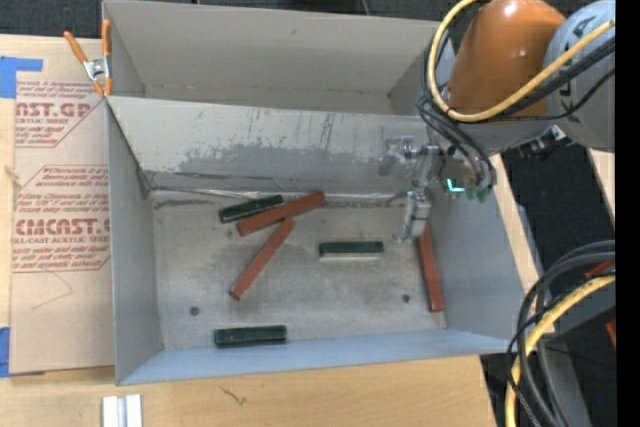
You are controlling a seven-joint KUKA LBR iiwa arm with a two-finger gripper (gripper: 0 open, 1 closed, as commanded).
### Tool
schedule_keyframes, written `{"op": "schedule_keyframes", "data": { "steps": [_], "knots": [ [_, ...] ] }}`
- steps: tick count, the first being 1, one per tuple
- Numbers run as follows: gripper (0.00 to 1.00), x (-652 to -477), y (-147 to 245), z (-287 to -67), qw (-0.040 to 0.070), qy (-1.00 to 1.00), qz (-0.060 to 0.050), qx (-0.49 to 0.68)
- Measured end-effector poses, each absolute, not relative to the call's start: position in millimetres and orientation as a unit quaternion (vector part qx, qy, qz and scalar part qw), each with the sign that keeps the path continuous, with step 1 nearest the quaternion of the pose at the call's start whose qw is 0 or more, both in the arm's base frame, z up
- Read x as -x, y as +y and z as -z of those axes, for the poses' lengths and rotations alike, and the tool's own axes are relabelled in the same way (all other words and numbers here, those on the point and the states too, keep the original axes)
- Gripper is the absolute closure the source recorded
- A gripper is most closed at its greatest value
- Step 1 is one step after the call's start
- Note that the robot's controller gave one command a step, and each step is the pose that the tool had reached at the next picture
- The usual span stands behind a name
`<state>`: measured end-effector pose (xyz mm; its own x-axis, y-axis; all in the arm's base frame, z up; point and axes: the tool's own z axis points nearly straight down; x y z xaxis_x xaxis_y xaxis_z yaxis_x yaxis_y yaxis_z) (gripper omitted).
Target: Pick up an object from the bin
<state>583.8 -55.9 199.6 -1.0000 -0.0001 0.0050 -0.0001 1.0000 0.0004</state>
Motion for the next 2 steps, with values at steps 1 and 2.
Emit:
{"op": "schedule_keyframes", "data": {
  "steps": [1,2],
  "knots": [
    [0.0,-585.5,-55.8,-203.5,-0.001,-1.0,0.0,0.0],
    [0.0,-582.4,-49.8,-167.3,-0.006,-1.0,-0.001,-0.01]
  ]
}}
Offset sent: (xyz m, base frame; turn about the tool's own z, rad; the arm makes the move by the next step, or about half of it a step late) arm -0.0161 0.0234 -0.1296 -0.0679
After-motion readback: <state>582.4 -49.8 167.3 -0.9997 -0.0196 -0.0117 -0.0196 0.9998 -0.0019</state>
